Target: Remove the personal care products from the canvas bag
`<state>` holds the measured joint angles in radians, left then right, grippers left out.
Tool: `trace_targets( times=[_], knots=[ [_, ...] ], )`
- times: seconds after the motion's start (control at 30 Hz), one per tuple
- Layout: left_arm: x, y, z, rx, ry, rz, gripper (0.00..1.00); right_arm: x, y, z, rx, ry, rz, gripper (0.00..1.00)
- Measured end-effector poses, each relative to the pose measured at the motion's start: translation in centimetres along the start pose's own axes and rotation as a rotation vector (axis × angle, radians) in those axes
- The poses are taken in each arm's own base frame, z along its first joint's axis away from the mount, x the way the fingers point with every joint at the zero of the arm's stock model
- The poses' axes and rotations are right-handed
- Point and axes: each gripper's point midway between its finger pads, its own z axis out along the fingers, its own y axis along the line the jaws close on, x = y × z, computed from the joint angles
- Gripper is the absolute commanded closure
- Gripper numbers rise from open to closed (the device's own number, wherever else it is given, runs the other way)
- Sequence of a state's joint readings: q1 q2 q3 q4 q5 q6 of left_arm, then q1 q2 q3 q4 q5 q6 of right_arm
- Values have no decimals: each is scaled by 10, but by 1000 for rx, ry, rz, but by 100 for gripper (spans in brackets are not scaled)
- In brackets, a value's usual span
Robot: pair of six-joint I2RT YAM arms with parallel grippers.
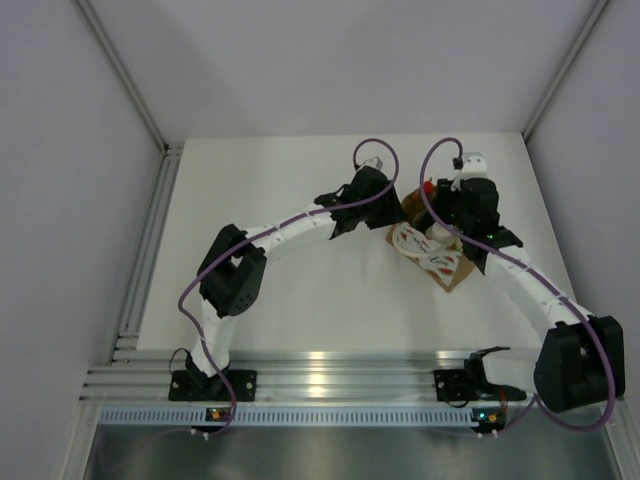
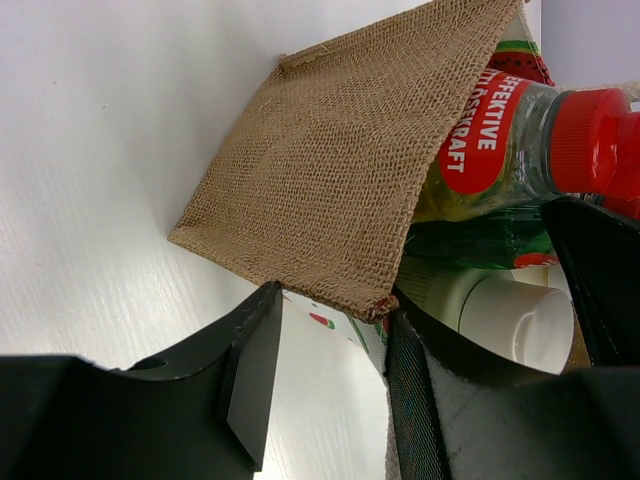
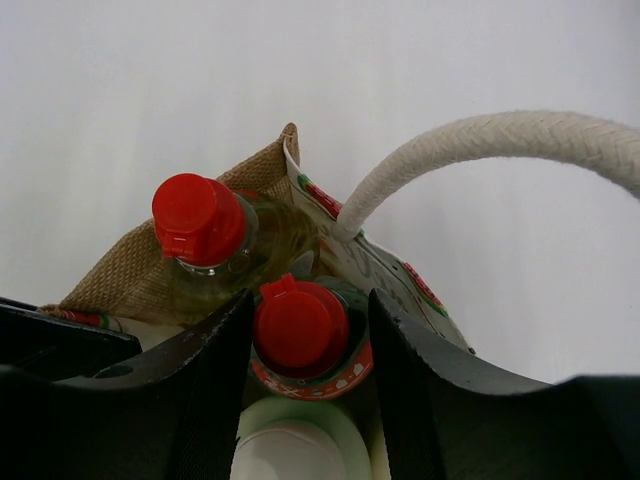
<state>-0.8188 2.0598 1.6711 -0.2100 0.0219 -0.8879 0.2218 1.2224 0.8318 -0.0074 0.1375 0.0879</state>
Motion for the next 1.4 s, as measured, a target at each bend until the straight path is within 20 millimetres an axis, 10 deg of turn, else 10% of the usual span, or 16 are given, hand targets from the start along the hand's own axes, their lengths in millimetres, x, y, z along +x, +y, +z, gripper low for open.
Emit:
trace_targets(
  times=[0.73,1.0,1.4],
  knots=[
    [1,-1,0,4,5,1,52,-10,2,1,3,-42,-9,100],
    [1,-1,0,4,5,1,52,-11,2,-1,3,-44,-7,100],
    [4,-3,-1,13,16,10,14,-13,1,-7,5,-11,-21,100]
  ],
)
